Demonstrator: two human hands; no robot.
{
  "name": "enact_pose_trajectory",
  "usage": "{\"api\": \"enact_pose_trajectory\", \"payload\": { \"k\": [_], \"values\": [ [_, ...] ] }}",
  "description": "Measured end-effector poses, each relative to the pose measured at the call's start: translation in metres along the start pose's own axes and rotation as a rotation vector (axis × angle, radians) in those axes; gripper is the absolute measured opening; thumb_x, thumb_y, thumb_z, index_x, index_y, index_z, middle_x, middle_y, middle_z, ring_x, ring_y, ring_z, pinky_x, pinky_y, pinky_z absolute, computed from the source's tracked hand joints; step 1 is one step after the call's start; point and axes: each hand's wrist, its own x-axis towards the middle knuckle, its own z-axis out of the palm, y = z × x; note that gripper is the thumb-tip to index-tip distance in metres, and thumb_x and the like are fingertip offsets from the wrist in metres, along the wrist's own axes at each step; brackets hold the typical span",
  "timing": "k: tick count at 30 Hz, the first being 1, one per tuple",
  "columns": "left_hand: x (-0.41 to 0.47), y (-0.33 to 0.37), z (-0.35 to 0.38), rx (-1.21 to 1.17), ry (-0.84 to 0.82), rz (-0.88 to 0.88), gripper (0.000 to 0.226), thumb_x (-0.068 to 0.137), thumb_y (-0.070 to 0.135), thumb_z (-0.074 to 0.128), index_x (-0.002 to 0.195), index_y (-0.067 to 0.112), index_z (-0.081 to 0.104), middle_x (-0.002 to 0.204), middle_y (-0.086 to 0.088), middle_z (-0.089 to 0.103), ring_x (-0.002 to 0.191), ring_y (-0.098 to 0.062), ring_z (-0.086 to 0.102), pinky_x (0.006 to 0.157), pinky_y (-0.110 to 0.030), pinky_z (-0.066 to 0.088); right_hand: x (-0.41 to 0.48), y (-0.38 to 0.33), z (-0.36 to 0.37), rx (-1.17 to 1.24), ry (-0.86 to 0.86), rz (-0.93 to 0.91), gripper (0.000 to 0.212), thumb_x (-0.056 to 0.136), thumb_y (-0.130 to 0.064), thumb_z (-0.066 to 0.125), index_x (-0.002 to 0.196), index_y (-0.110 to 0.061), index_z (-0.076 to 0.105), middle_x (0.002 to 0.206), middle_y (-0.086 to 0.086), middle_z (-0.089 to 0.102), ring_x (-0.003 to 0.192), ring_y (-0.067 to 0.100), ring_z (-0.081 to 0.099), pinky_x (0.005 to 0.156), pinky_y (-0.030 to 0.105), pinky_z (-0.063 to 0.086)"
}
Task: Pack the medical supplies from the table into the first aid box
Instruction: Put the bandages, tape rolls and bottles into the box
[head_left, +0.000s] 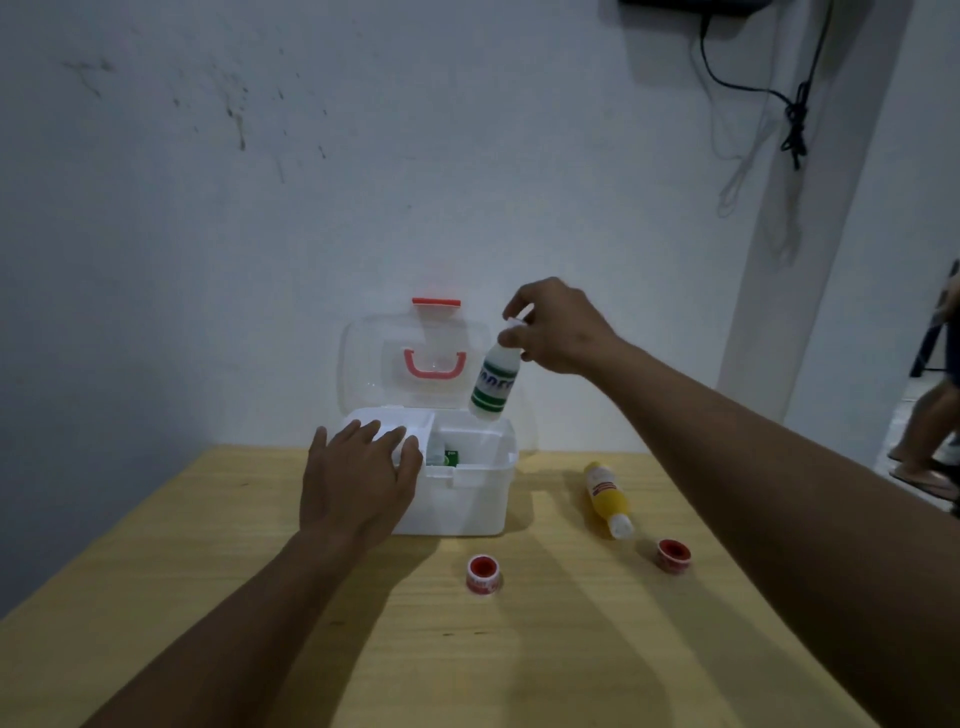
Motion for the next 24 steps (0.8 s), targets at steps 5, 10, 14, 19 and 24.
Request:
{"api": "enact_pose_trajectory", "payload": {
  "k": [5,10,14,19,24],
  "values": [
    [0.0,-0.001,0.0,0.003,-0.01,0.002,0.067,0.093,0.053,0.01,0.135,0.028,0.056,0.143,-0.001,0.054,0.139,-0.018,0.04,0.119,-0.05,0.018,0.0,-0.003,0.046,-0.118,-0.091,-0.034,0.032,0.087,-0.013,0.07,0.118,-0.011,0.066,0.127,0.011,0.061,0.109,0.028,0.063,0.085,0.032,0.052],
    [-0.001,-0.001,-0.001,-0.001,-0.009,0.004,0.063,0.095,0.052,0.013,0.134,0.029,0.057,0.143,0.0,0.054,0.139,-0.017,0.04,0.12,-0.049,0.017,0.0,0.008,0.085,-0.244,-0.155,-0.028,0.03,0.086,-0.007,0.069,0.116,-0.01,0.066,0.117,0.014,0.066,0.098,0.029,0.067,0.085,0.041,0.058],
    [0.0,0.0,-0.001,-0.014,-0.006,-0.009,0.063,0.094,0.053,0.014,0.133,0.029,0.058,0.143,0.001,0.054,0.139,-0.017,0.04,0.12,-0.048,0.014,-0.004,0.016,0.096,-0.343,-0.175,-0.065,0.027,0.086,-0.013,0.07,0.112,-0.01,0.066,0.11,0.013,0.067,0.091,0.028,0.067,0.082,0.04,0.059],
    [0.0,-0.001,0.0,-0.012,-0.002,-0.016,0.063,0.093,0.052,0.016,0.132,0.028,0.059,0.142,0.0,0.055,0.137,-0.018,0.043,0.119,-0.048,0.016,-0.001,0.02,0.09,-0.37,-0.207,-0.081,0.031,0.087,-0.02,0.07,0.117,-0.016,0.066,0.115,0.009,0.067,0.096,0.026,0.066,0.084,0.039,0.058],
    [-0.001,0.002,-0.005,0.0,0.02,-0.001,0.06,0.095,0.049,0.019,0.126,0.025,0.065,0.133,-0.004,0.063,0.127,-0.022,0.053,0.111,-0.046,0.03,-0.008,0.022,0.065,-0.254,-0.174,-0.041,0.038,0.091,-0.03,0.065,0.126,-0.017,0.063,0.127,0.006,0.065,0.111,0.025,0.063,0.091,0.036,0.051]
  ]
}}
